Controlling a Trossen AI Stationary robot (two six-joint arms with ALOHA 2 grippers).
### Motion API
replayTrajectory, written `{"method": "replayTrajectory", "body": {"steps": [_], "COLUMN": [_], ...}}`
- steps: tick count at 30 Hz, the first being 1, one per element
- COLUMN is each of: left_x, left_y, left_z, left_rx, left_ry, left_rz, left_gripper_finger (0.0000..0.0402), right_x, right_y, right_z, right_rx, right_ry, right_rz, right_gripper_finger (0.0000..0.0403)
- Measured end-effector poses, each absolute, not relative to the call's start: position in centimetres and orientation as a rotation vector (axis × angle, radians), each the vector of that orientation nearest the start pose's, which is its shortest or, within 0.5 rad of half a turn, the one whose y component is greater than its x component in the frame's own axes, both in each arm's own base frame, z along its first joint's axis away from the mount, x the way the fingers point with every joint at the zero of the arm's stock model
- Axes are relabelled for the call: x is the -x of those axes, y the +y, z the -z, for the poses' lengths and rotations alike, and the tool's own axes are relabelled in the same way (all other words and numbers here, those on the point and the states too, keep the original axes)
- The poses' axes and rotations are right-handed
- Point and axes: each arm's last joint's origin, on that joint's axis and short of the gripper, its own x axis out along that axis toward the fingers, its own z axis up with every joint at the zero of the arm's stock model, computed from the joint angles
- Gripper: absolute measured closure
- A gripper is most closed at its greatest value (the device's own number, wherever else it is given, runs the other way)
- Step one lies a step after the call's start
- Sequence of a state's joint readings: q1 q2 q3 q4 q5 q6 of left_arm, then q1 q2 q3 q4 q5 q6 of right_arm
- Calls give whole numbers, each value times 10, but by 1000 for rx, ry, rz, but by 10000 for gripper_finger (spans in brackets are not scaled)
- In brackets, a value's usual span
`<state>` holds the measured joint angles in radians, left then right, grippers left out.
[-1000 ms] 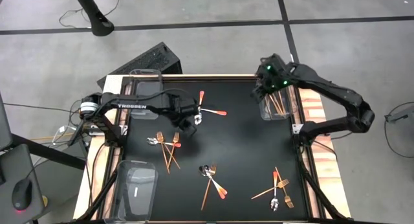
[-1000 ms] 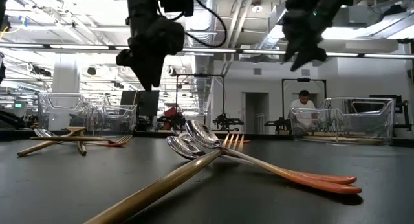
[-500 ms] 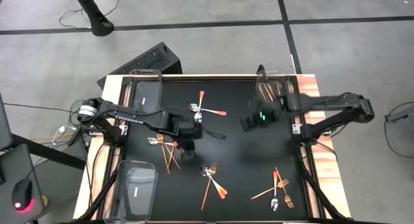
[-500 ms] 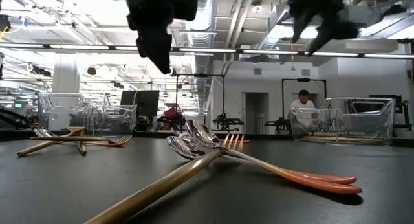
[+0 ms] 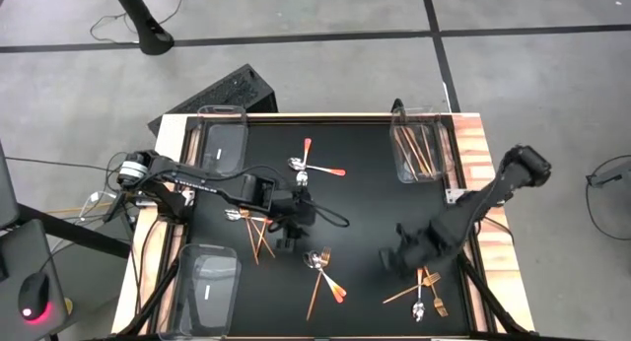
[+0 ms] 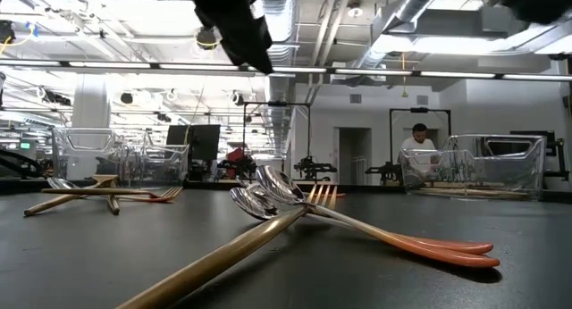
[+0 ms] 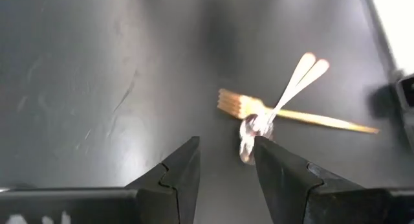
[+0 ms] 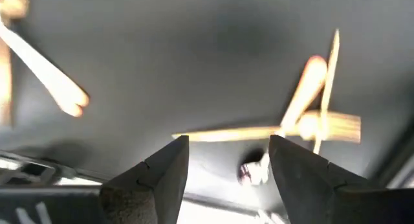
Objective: Sort silverware by color (type)
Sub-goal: Put the gold fork into the top left transparent bin
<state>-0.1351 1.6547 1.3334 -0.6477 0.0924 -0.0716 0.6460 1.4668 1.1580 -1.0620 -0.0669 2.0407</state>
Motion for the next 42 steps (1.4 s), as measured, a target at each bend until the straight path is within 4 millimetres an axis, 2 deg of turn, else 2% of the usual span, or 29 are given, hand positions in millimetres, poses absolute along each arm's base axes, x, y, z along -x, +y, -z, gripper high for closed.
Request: {"method": "replayTrajectory", "body": {"steps": [4,9,15,20,25,32,36,42], "left_x": [-345,-342,-332,-316,-291,-262,-253,-247], "left_y": [-54,-54,-53,-51,-55,-60,-65,-76], "left_z": [-267,-265,-258,-242,-232,-240,-249,-250], "left_rx": [37,12,5,57,154,234,240,237], "left_ry": [964,1006,1117,1150,1105,958,898,883], "left_rz": [186,168,159,106,72,-3,-53,-81], "left_gripper_finger": [270,270,270,270,270,270,270,270], "right_x": [-206,-218,-228,-231,-231,-231,-224,-217], "right_y": [180,197,208,213,211,206,201,196], "right_z": [-238,-218,-196,-185,-185,-181,-170,-152], "right_rx": [-1165,-971,-860,-717,-617,-453,-388,-369], "right_ry": [1362,1447,1514,1619,1644,1662,1700,1750], "right_rz": [910,665,548,404,310,152,140,109], "right_gripper_finger": [168,168,168,168,176,186,186,194]}}
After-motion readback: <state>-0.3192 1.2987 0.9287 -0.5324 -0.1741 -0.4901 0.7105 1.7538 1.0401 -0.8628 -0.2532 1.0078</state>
